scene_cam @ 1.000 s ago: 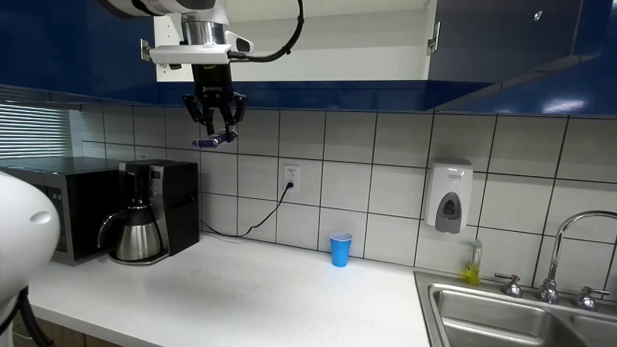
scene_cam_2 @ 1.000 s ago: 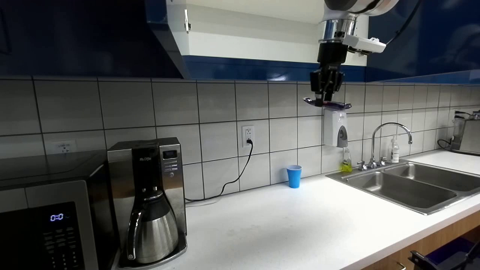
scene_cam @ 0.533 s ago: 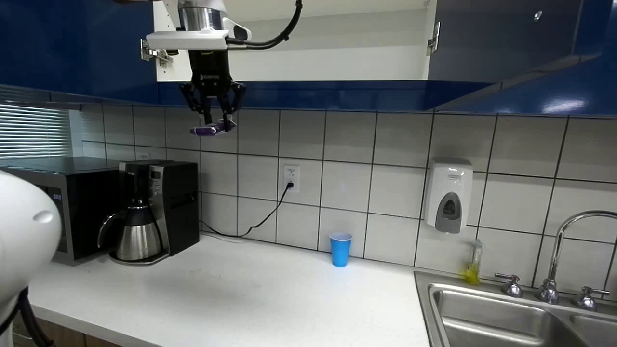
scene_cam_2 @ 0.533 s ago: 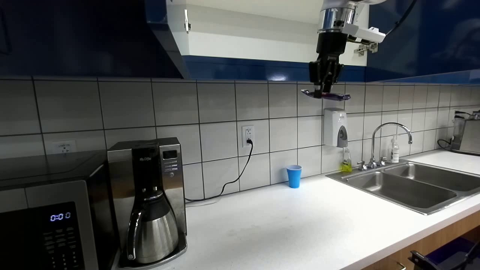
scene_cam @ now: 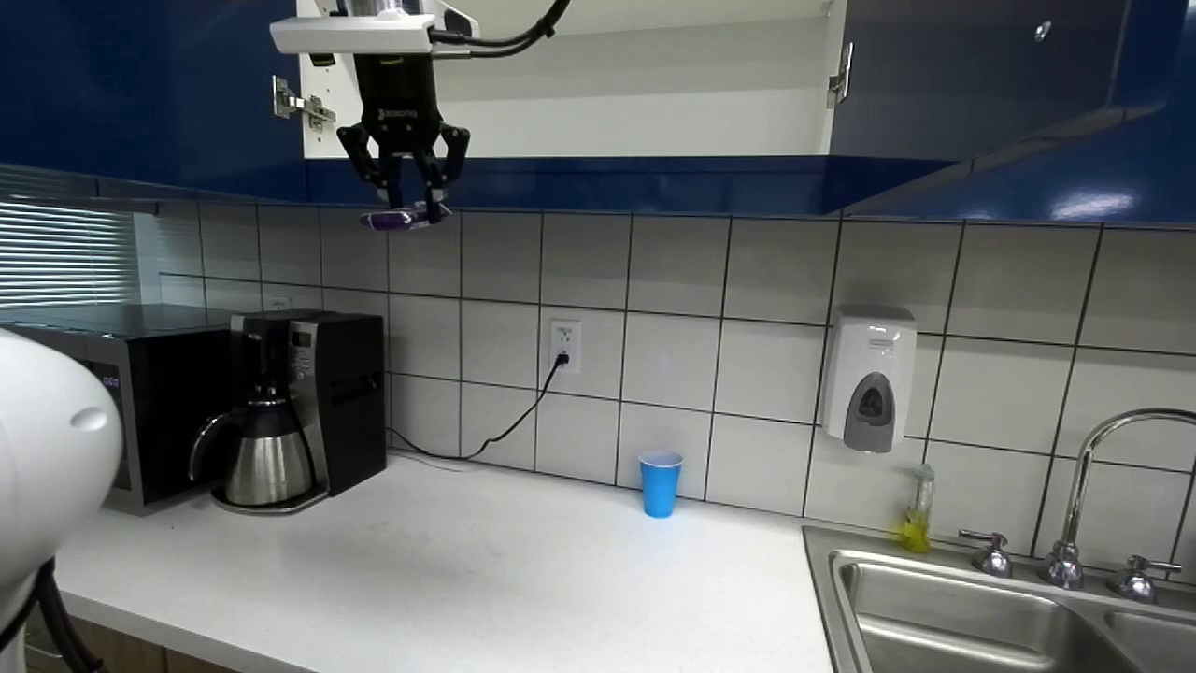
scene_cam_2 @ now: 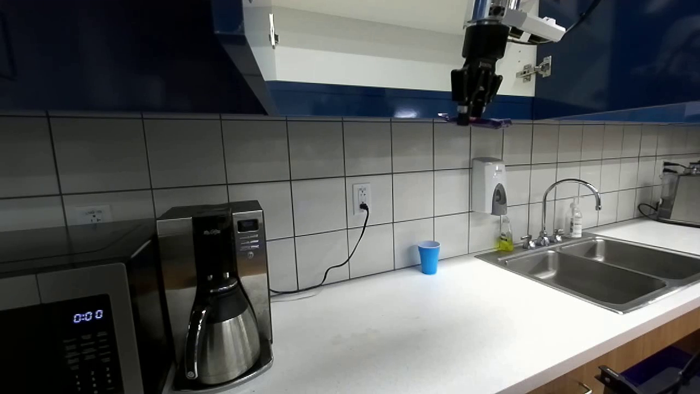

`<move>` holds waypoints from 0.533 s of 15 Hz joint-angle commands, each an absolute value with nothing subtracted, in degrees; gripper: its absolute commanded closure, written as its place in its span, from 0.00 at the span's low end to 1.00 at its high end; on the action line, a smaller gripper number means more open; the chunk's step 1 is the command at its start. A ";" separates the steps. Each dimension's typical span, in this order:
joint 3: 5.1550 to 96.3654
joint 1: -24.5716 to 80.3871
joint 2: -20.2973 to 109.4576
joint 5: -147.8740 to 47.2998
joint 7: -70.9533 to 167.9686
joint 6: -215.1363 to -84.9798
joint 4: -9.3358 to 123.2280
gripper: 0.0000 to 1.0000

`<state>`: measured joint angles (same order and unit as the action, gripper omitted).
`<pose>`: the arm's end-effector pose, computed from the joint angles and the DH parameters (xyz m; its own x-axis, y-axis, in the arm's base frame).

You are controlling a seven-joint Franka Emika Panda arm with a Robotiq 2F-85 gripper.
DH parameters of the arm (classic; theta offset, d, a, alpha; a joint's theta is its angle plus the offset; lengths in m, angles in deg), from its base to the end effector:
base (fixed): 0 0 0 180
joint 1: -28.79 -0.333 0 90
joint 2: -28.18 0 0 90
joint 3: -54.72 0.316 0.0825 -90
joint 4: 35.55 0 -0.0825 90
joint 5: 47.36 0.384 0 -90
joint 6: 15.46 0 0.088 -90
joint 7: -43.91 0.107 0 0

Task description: Put the packet in the top cabinet

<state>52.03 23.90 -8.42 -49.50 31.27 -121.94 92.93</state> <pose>0.3767 0.0069 0.6240 0.9324 0.2670 0.2434 0.2592 -0.9637 0.0642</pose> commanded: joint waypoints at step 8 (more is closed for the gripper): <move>51.90 23.18 -5.54 -47.52 29.92 -115.86 81.34 0.84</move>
<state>52.07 23.37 -7.68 -48.76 31.26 -119.54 86.67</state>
